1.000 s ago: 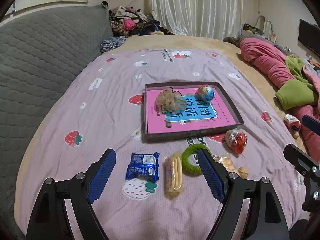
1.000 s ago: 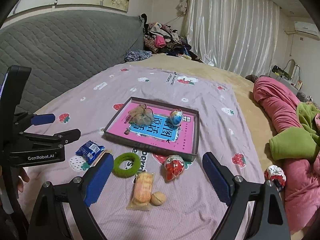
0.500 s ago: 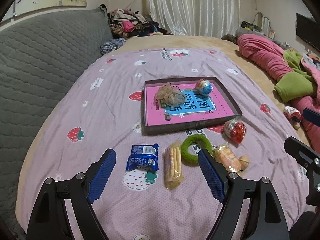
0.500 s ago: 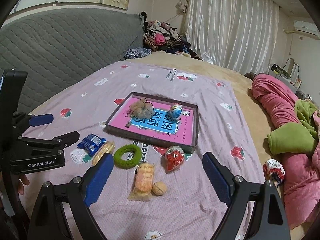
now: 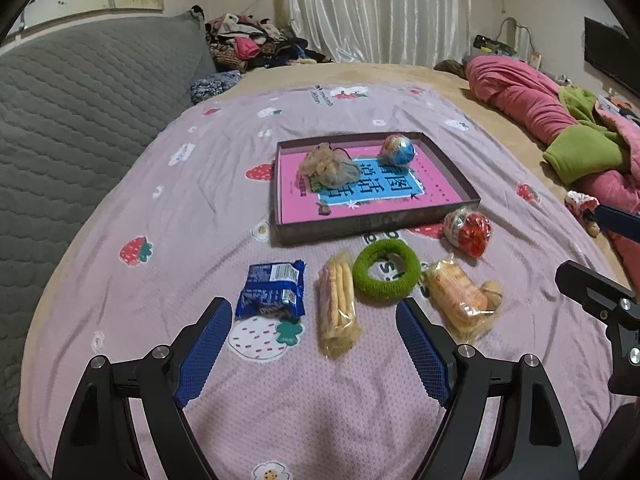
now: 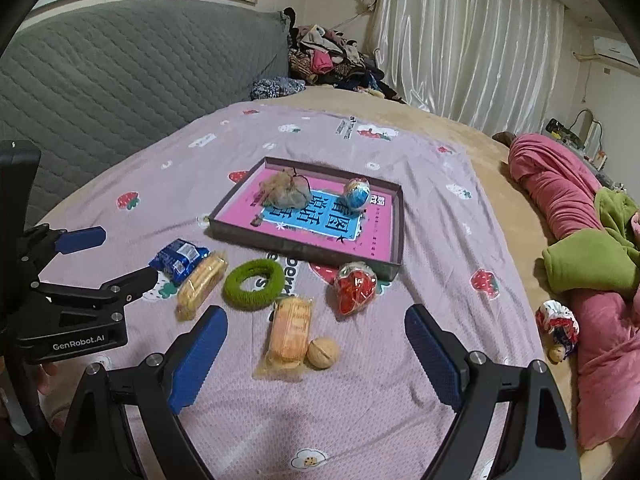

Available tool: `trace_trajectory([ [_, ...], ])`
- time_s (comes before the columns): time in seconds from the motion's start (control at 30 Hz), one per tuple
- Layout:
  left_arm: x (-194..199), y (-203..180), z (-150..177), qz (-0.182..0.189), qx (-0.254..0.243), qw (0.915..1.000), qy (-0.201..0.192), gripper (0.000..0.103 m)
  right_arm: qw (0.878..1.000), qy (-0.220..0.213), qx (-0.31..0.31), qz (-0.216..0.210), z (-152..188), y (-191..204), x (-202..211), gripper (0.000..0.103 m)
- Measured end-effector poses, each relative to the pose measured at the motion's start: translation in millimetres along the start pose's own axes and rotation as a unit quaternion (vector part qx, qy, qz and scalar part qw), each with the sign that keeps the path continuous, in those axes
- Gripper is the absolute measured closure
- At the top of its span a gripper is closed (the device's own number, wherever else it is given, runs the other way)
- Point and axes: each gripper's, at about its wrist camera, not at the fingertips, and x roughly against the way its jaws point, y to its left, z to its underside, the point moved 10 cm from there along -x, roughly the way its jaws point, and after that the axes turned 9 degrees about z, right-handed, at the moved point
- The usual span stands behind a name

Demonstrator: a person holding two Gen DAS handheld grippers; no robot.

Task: Organize objects
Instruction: 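Withdraw both grippers from the tray toward the remaining snacks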

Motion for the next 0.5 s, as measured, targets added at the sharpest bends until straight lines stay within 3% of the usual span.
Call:
trace_trajectory([
  [0.5,-25.1,-6.8,18.7,0.003,-0.016,0.9998,0.011,0.018,1.000,0.018,0.020,-0.001,16.5,14.9,-26.4,0.013],
])
